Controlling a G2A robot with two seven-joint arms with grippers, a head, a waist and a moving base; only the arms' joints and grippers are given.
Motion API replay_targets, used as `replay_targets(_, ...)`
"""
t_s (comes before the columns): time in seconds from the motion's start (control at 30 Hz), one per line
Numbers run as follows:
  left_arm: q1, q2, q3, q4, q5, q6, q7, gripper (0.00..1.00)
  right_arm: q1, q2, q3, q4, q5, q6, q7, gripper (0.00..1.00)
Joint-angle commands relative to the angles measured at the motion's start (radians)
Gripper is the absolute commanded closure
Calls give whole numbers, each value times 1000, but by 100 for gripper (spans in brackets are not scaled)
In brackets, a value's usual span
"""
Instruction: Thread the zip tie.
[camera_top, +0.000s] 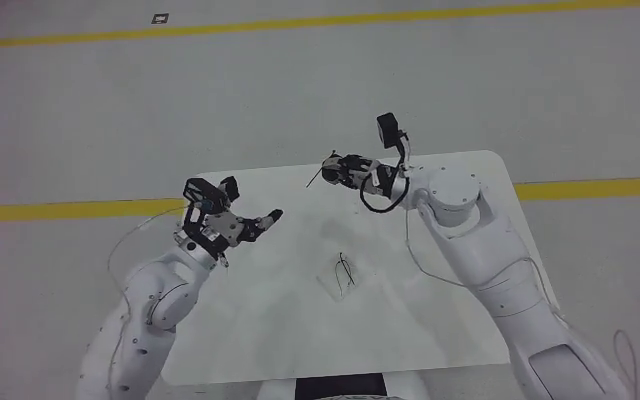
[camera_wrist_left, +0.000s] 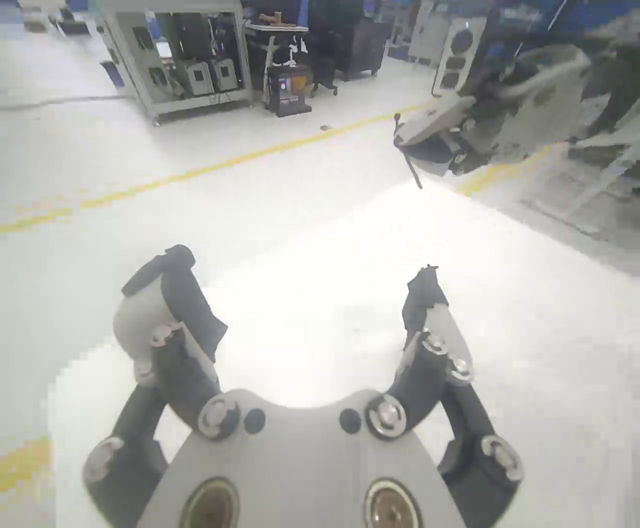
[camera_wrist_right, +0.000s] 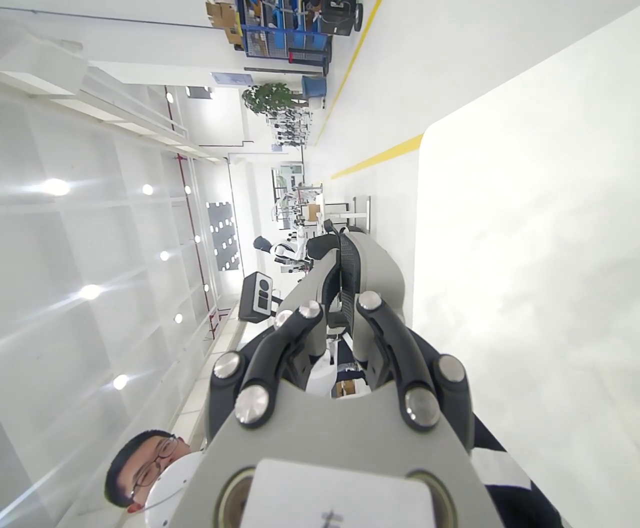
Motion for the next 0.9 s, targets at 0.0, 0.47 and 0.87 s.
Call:
replay_targets(0.0,-12,8,22,6,55,0,32,0,19,3,-12,27,-2,-2,13,100)
replay_targets(0.47,-42,52,117,25,148,0,82,0,95,9,-81,91,28,-2,-20,100)
replay_targets(0.87,-128,91,175,13,468,12,119,0,105,15,-101,125,-9,-2,9,100)
